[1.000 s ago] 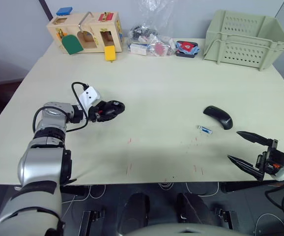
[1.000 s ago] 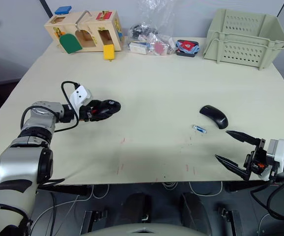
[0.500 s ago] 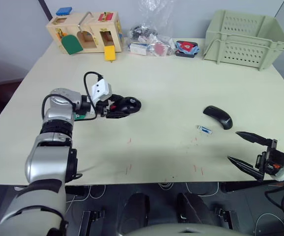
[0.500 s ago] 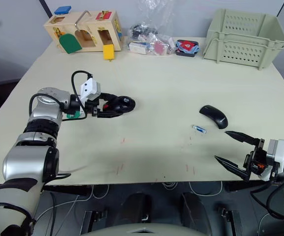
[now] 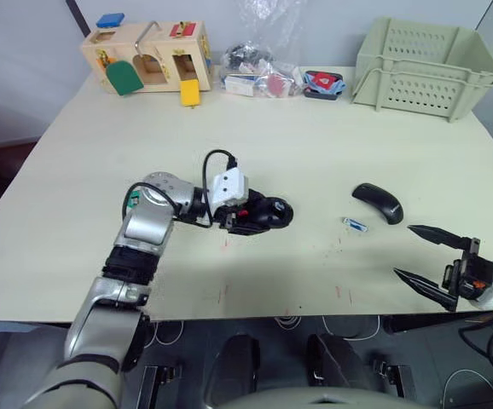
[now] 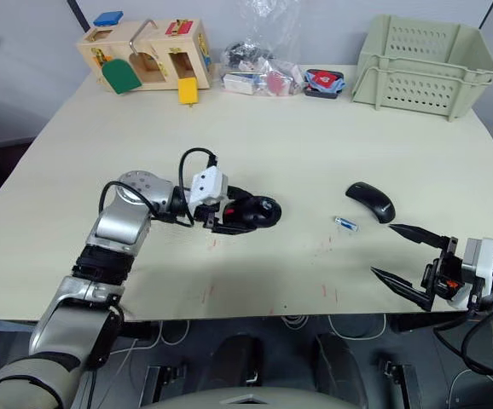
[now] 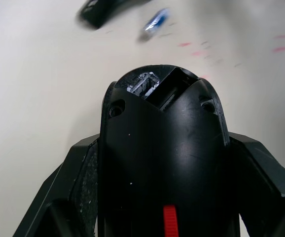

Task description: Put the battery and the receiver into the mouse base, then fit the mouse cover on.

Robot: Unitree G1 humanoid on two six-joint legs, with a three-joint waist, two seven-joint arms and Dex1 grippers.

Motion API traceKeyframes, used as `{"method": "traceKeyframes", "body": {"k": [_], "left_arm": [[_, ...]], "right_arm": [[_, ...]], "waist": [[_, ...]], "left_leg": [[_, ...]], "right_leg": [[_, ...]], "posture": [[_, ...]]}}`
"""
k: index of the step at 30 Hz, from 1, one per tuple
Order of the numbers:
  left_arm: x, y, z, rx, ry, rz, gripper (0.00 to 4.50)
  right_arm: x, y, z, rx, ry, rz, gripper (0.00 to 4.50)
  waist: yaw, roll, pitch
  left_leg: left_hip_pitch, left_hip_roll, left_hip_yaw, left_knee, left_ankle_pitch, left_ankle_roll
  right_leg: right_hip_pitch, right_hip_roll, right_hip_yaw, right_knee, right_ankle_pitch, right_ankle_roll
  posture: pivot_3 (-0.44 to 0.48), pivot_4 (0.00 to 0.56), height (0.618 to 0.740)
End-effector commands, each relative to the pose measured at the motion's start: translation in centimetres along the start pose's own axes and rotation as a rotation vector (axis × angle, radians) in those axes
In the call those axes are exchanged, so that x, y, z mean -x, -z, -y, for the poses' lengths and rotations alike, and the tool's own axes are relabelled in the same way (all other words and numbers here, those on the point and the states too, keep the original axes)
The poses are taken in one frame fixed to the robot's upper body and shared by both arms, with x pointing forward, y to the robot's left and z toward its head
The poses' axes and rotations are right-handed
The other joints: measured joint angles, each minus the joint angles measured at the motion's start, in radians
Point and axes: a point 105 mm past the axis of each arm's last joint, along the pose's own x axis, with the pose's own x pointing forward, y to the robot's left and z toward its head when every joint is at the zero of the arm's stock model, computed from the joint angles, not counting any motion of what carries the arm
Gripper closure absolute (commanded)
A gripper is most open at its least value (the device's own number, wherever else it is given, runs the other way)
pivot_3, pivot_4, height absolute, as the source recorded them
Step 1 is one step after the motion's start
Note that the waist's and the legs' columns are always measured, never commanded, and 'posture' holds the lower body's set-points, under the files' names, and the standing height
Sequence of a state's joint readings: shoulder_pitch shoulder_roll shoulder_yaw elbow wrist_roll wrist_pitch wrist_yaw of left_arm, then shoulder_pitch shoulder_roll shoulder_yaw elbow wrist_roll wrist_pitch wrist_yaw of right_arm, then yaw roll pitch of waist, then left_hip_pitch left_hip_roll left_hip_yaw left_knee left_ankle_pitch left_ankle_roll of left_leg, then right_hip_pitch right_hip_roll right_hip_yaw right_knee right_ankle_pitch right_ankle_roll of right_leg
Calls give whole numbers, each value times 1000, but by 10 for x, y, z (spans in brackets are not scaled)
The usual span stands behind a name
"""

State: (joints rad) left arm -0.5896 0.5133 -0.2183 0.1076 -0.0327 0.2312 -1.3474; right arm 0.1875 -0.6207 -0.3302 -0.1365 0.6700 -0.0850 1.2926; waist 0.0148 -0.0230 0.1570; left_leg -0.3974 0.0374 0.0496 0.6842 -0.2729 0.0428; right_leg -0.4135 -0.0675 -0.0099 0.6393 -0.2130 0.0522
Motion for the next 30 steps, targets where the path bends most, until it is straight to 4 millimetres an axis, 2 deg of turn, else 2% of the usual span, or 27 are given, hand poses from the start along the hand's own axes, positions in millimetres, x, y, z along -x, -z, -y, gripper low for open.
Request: {"method": "traceKeyframes", "body": {"k": [1, 12, 20, 24, 30], "left_arm": [[-9, -11, 5, -28, -21, 1, 1467], [-31, -3, 25, -2, 22, -42, 1467], [-42, 7, 27, -16, 40, -75, 1467], [-44, 8, 29, -14, 48, -75, 1467], [-44, 11, 28, -8, 45, -88, 1467]], "right_arm": [[2, -8, 0, 28, -18, 1, 0], [7, -9, 1, 30, -25, -27, 0], [5, -3, 1, 32, -22, -71, 0], [3, 2, 5, 11, 20, -113, 0], [-6, 14, 25, 13, 152, -201, 0]], "waist": [[0, 0, 0], [0, 1, 0], [1, 1, 0], [2, 1, -1], [1, 2, -1]], "left_leg": [[0, 0, 0, 0, 0, 0], [0, 0, 0, 0, 0, 0], [0, 0, 0, 0, 0, 0], [0, 0, 0, 0, 0, 0], [1, 0, 0, 0, 0, 0]], "right_leg": [[0, 0, 0, 0, 0, 0], [0, 0, 0, 0, 0, 0], [0, 0, 0, 0, 0, 0], [0, 0, 0, 0, 0, 0], [0, 0, 0, 0, 0, 0]], "posture": [[0, 150, 740], [0, 150, 740], [0, 150, 740], [0, 150, 740], [0, 150, 740]]}}
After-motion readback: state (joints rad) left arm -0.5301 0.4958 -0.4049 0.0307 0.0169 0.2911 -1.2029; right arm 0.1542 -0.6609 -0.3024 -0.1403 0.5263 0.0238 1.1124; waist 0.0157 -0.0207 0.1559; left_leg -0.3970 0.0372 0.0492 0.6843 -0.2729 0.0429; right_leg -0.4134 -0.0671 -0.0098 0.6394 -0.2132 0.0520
